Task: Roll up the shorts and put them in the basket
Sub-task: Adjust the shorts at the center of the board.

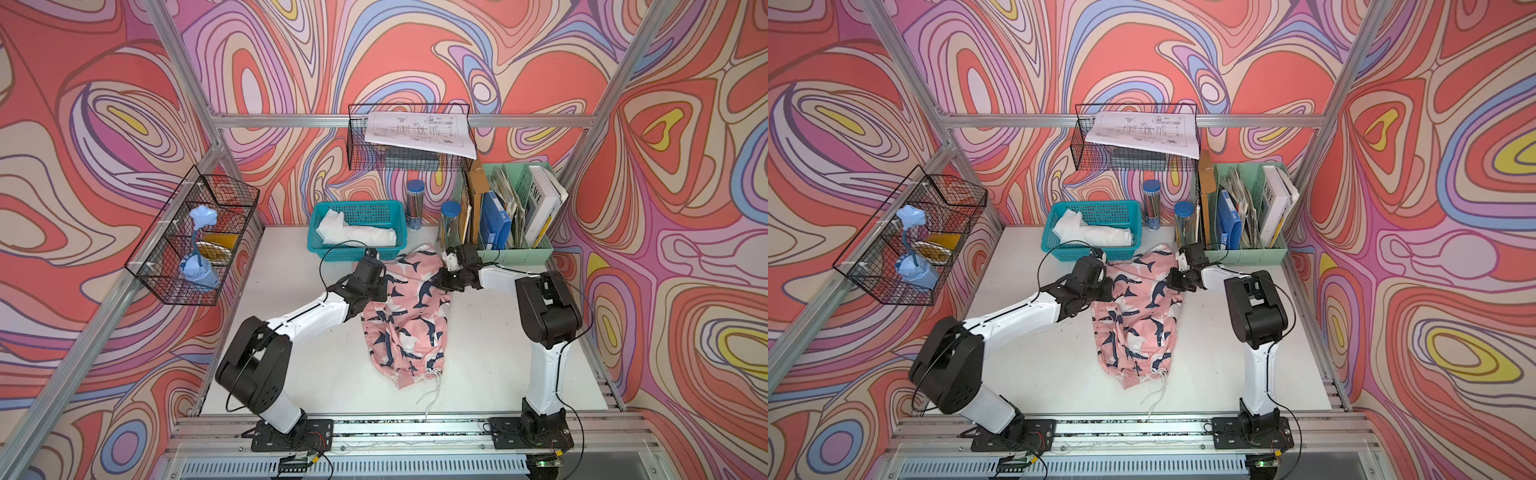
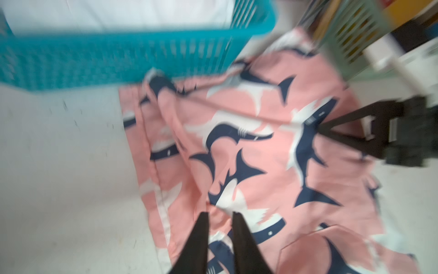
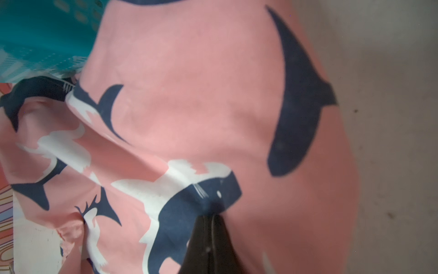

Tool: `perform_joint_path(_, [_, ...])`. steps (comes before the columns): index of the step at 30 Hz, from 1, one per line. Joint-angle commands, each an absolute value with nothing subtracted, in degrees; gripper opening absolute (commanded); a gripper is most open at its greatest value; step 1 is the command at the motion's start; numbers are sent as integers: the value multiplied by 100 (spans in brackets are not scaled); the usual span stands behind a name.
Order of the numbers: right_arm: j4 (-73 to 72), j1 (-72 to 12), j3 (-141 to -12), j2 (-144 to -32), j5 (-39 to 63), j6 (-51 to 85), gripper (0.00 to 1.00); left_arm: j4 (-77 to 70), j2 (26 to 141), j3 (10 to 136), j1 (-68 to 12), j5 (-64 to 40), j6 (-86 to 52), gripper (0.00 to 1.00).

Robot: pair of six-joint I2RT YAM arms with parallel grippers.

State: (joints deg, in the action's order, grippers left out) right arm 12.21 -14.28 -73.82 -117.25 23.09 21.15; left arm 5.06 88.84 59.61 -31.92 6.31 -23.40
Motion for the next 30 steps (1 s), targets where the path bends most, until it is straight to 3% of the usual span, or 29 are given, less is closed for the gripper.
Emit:
perform_joint_path(1, [783,-1408,-7115,-11025,2551,1888,0,231,8479,5969,-3185,-82,-2164,43])
perform_joint_path(4, [811,-1406,-6952,-10535,2502,1720,0,292,8435,5882,-3252,-1004,-2420,3])
perform_joint_path(5, [898,-1408,-6921,-10392,2483,1658,0,204,8484,5782,-3298,-1374,-2570,0])
perform_joint_path(10, [1099,-1406,-6465,-9699,2461,1578,19,101,8817,5340,-3851,-1779,-2843,0])
perform_joint_path(18, [1052,-1490,-5164,-8443,2493,1742,74,-62,8715,4523,-4252,-1910,-3392,0])
perform_joint_path(21, [1405,-1634,-5047,-8092,2407,1733,80,127,8603,4285,-4267,-1926,-3417,0])
perform_joint_path(30, [2055,-2405,-4465,-7359,2221,2135,84,302,8404,3525,-4271,-1490,-3698,0])
